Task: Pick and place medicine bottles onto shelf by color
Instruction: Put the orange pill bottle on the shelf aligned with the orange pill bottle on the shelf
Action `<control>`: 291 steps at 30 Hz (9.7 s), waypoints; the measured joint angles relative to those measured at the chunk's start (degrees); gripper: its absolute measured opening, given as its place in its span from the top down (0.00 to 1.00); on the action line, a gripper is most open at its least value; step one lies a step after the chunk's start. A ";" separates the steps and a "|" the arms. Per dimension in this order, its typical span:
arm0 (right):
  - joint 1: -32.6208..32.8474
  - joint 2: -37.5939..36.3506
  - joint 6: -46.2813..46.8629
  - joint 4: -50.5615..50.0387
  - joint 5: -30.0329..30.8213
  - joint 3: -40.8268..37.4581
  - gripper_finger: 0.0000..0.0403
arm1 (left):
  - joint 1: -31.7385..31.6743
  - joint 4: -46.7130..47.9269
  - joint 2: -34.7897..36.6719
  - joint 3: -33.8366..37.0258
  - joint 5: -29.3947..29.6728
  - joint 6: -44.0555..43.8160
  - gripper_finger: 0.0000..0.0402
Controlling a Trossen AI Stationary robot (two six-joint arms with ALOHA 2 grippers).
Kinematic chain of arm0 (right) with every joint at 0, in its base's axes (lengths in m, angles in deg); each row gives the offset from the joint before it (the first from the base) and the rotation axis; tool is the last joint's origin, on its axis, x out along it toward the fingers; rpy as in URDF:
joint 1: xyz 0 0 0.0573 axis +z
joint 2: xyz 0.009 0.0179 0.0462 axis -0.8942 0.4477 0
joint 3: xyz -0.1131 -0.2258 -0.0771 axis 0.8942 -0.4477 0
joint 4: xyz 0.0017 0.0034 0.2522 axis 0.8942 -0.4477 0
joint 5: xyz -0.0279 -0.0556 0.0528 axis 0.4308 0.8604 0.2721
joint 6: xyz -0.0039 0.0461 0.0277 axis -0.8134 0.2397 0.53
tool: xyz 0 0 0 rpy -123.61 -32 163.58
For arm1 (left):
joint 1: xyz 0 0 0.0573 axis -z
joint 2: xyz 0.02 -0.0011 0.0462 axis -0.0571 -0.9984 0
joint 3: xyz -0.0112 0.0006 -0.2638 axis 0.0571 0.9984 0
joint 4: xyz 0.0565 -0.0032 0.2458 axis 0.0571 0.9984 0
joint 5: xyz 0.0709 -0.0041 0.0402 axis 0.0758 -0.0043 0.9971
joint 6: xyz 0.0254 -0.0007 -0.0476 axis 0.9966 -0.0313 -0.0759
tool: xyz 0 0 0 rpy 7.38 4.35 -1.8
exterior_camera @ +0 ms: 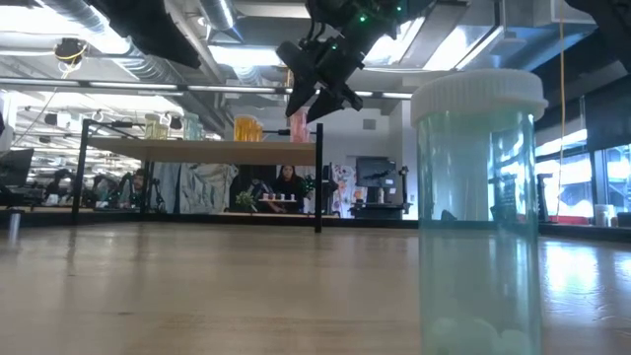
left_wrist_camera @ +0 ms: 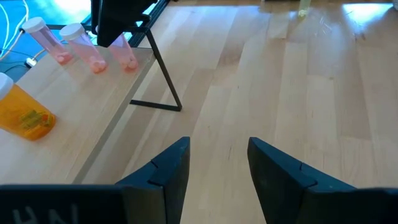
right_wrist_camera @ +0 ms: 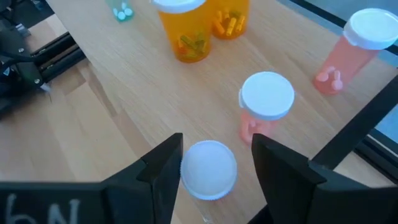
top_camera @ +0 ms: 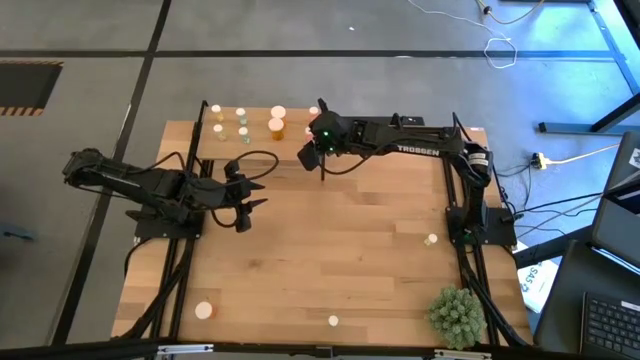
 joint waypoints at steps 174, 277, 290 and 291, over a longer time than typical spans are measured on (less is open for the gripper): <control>36.79 1.55 -13.65 8.37 -3.78 0.09 0.52 | 53.17 34.80 -19.89 -22.36 -22.27 -64.61 0.61; 36.79 1.57 -13.76 8.39 -3.80 0.00 0.52 | 59.47 26.52 -48.28 -20.74 -16.91 -81.15 0.08; 36.79 1.57 -13.77 8.35 -3.78 0.00 0.52 | 59.41 25.60 -50.38 -20.76 -17.31 -82.69 0.11; 36.79 1.57 -13.77 8.35 -3.78 0.00 0.52 | 59.31 25.57 -50.70 -20.76 -17.32 -82.71 0.12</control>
